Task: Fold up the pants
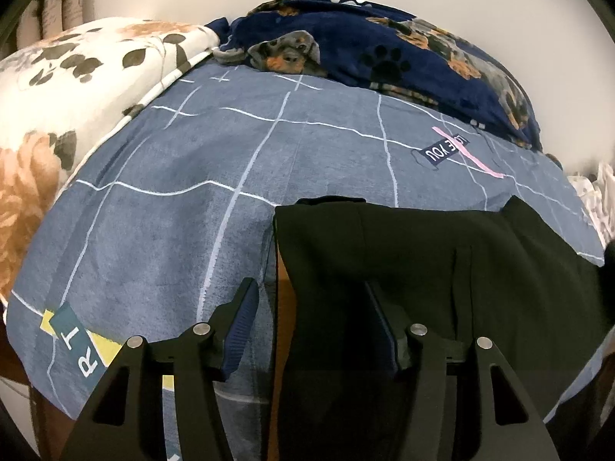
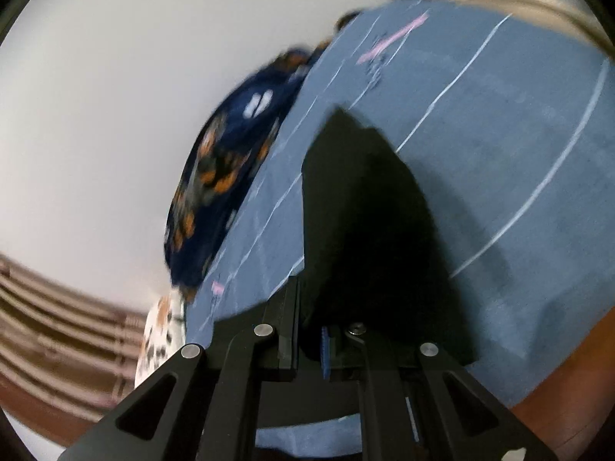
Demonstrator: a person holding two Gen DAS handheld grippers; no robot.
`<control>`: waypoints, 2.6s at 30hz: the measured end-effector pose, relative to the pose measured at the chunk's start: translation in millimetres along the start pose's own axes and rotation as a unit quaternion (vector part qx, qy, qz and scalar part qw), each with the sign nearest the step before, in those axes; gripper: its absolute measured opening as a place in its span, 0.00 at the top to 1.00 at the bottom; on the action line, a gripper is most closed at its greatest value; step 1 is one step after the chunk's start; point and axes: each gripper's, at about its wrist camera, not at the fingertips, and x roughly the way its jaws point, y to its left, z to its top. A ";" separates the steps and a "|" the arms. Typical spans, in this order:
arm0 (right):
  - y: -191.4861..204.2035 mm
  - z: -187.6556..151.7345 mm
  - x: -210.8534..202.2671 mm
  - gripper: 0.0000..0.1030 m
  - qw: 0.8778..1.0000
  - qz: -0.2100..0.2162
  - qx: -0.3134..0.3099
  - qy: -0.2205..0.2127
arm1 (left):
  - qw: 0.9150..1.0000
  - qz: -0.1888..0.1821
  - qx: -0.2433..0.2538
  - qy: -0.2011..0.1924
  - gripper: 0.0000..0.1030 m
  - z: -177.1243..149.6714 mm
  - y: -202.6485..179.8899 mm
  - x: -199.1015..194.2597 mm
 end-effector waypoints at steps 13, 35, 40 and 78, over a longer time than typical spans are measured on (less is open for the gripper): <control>69.2 -91.7 92.6 0.91 0.988 -0.003 -0.090 0.122 | 0.999 0.022 0.026 -0.002 0.45 3.6 -8.3 -11.3; 117.7 -143.3 131.0 0.68 0.950 -0.077 -0.261 0.153 | 0.999 -0.045 -0.004 -0.019 0.45 29.7 -75.7 -64.9; 127.8 -154.8 135.5 0.50 0.937 -0.075 -0.298 0.164 | 0.997 -0.075 0.018 -0.005 0.45 23.8 -110.6 -58.5; -2.1 -58.3 39.8 0.19 0.962 0.223 0.135 0.085 | 0.904 -0.333 0.077 0.257 0.45 -13.1 -283.3 46.7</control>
